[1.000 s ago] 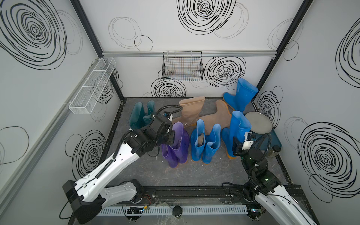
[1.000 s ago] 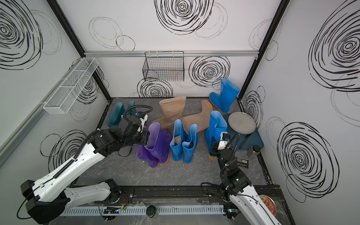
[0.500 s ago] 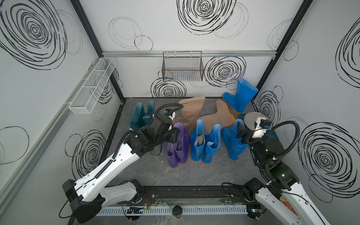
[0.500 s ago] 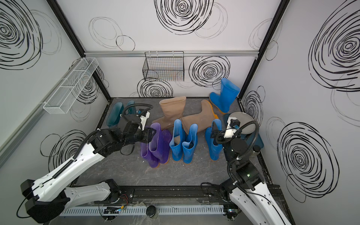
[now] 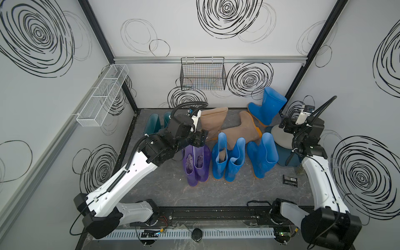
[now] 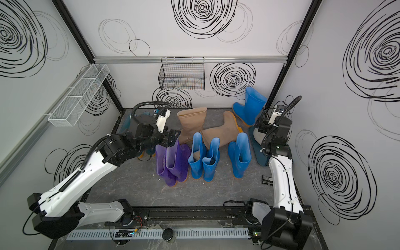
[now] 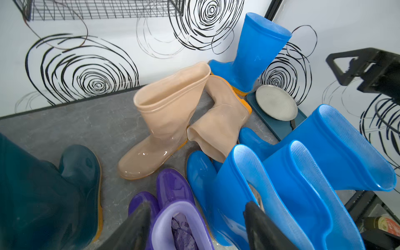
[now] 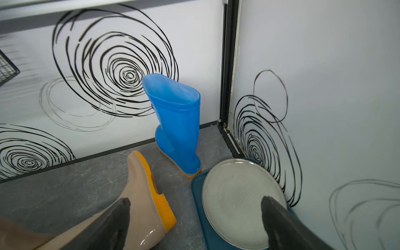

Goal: Match and arrange rain boots in pairs
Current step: Pick up the rain boot at the center of the board.

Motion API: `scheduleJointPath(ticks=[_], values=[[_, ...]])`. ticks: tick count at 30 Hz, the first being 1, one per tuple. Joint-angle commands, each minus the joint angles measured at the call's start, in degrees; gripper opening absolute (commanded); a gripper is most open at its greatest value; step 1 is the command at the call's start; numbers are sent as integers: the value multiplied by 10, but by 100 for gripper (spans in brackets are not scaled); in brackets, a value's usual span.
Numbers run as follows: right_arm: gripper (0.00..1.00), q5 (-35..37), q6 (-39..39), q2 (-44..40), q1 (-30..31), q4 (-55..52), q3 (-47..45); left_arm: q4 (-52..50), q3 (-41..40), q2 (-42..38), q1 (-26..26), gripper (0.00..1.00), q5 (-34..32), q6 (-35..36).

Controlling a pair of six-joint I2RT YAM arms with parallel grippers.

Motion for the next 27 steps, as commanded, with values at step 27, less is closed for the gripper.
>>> scheduleJointPath(ticks=[27], values=[[83,-298,-122,516,-24,361,228,201,-6,122,44,79,42,94]])
